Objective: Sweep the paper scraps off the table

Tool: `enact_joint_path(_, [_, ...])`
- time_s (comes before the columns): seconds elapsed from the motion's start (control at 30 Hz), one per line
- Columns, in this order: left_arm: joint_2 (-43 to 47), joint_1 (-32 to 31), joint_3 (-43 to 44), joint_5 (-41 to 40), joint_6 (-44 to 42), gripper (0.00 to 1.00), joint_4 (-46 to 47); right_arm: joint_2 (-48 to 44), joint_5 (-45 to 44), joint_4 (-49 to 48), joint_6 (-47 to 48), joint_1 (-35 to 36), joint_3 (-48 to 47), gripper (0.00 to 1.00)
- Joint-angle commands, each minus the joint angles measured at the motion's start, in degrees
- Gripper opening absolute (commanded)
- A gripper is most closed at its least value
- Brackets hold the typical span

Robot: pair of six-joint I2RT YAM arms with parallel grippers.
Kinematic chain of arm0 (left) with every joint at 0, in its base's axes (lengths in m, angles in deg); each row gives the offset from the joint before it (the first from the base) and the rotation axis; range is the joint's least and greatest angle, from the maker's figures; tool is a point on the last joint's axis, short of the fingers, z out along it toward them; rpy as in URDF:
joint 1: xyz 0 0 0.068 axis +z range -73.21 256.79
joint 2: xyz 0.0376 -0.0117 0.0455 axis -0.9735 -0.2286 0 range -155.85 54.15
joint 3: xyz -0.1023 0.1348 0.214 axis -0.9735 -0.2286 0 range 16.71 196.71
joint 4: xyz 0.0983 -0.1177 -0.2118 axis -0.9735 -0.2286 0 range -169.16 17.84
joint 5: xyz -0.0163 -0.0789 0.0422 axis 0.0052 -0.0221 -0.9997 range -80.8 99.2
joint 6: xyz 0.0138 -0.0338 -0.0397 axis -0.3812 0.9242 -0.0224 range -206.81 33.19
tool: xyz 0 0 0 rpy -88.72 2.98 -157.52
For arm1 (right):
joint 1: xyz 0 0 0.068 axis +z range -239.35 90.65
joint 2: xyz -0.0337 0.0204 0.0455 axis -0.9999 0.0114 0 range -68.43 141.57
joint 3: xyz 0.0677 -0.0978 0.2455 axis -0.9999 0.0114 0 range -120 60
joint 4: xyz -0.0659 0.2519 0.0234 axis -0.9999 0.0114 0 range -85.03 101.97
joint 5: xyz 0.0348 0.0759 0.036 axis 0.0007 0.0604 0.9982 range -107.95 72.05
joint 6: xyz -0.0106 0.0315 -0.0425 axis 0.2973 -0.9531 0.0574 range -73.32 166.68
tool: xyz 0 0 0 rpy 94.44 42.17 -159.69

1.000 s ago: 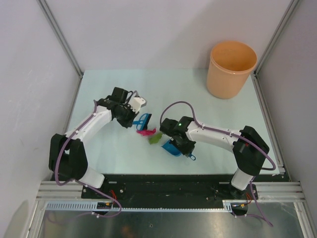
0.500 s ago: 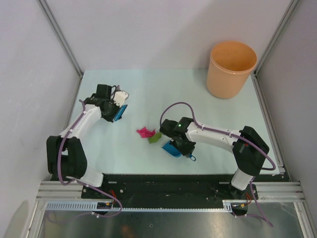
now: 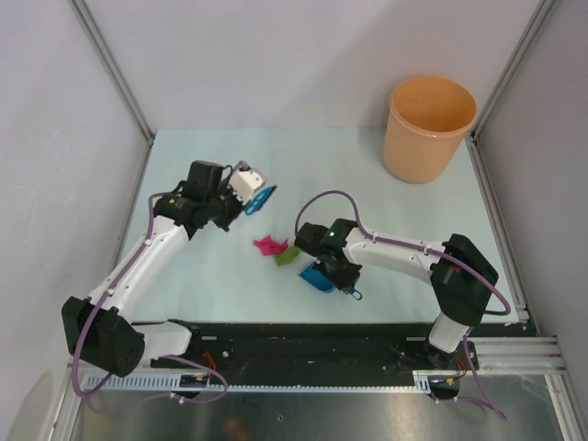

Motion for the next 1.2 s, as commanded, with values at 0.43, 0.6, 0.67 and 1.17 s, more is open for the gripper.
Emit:
enact_joint_path(0.43, [-8.18, -6.98, -3.8, 10.37, 4.56, 0.0, -3.13, 3.29, 3.21, -2.84, -0.74, 4.14, -0.1, 0.0])
enact_joint_path(0.6, [-11.88, -7.16, -3.71, 11.51, 4.91, 0.0, -3.13, 5.75, 3.57, -6.53, 0.14, 3.87, -0.19, 0.0])
enact_joint_path(0.67, [-12.41, -7.42, -4.06, 14.58, 4.74, 0.0, -3.3, 6.72, 3.48, -8.2, 0.14, 3.17, -0.28, 0.0])
enact_joint_path(1.17, [-6.26, -5.59, 0.15, 30.5, 0.08, 0.0, -11.04, 6.38, -0.39, -23.5, 3.3, 2.02, -0.63, 0.0])
